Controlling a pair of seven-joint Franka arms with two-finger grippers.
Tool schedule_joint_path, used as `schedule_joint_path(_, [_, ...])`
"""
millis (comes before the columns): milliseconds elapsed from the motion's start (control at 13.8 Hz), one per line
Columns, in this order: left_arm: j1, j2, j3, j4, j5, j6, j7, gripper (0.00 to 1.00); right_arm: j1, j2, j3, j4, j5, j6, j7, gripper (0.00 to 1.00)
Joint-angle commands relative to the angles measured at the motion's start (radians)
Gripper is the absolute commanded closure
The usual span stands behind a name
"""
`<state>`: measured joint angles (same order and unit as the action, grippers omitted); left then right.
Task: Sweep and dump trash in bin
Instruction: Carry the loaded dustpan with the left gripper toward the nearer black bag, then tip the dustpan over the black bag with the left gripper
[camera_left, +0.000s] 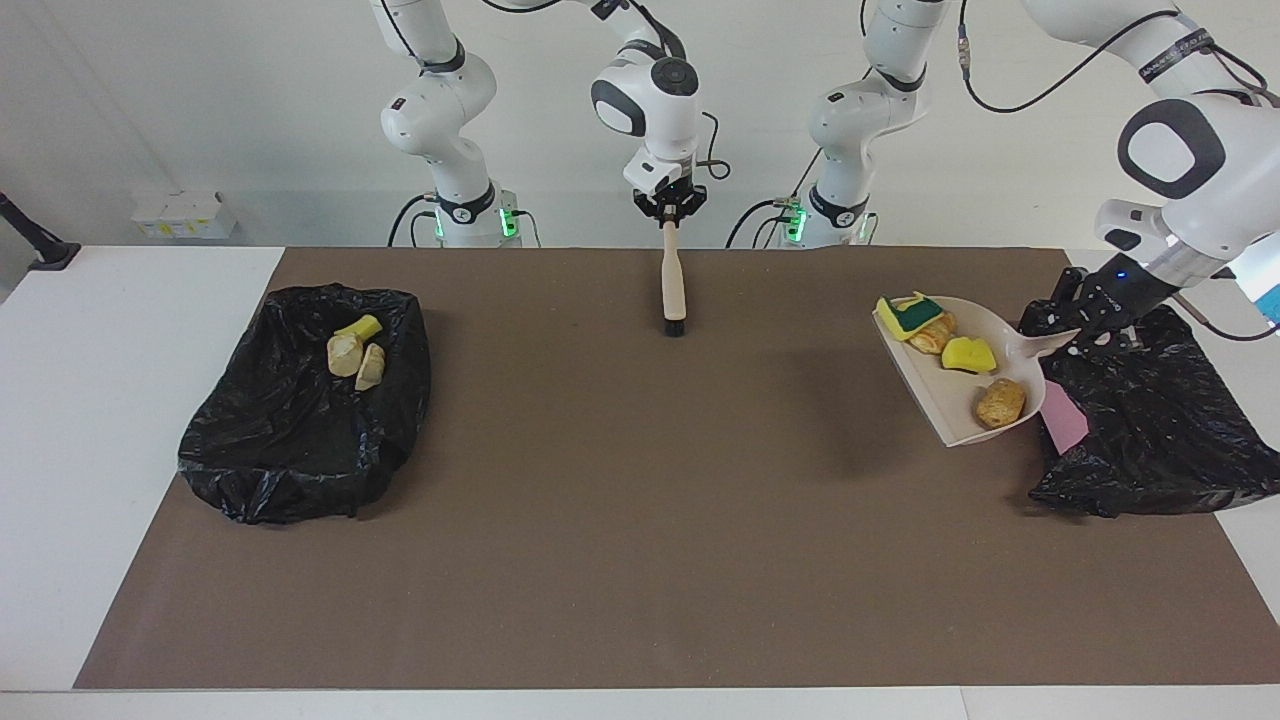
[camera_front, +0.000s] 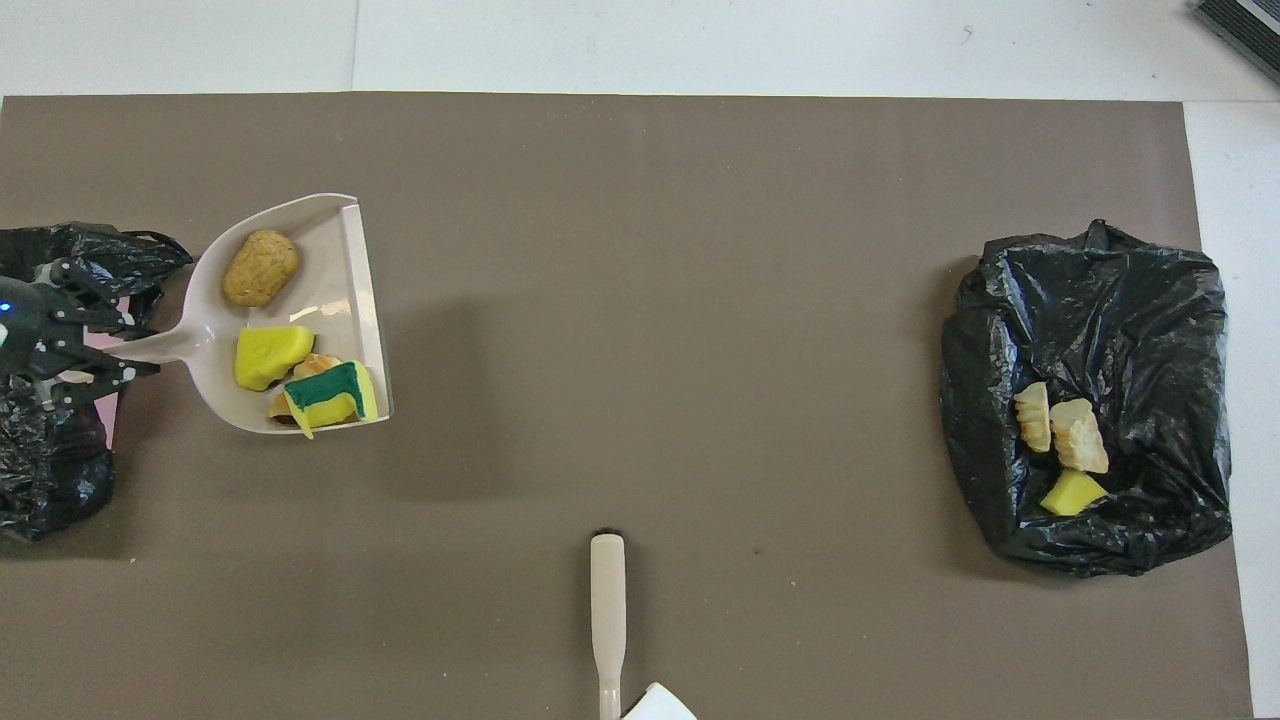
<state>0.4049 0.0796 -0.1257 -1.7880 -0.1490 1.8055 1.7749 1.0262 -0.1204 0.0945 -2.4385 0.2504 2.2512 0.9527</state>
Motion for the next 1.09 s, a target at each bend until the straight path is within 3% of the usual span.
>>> schedule_joint_path(0, [0.080, 0.049, -0.011, 0.103, 0.061, -0.075, 0.070, 1.00, 0.000, 0.005, -0.001, 0.003, 0.000, 0.016, 0.006, 0.50])
schedule_joint_path(217, [0.141, 0.127, -0.009, 0.266, 0.147, -0.182, 0.120, 1.00, 0.002, 0.010, -0.001, 0.013, 0.000, 0.014, 0.004, 0.39])
schedule_joint_path(434, [0.193, 0.173, -0.005, 0.352, 0.235, -0.192, 0.173, 1.00, -0.041, 0.045, -0.007, 0.093, -0.019, -0.002, 0.004, 0.25])
schedule_joint_path(506, [0.215, 0.198, -0.006, 0.392, 0.285, -0.183, 0.187, 1.00, -0.101, 0.039, -0.007, 0.119, -0.019, -0.001, 0.006, 0.16])
schedule_joint_path(796, [0.218, 0.209, 0.009, 0.410, 0.477, -0.076, 0.232, 1.00, -0.355, 0.061, -0.009, 0.266, -0.039, -0.024, -0.078, 0.02])
schedule_joint_path(1013, [0.204, 0.210, 0.011, 0.398, 0.641, 0.023, 0.221, 1.00, -0.515, 0.100, -0.007, 0.390, -0.176, -0.044, -0.141, 0.00])
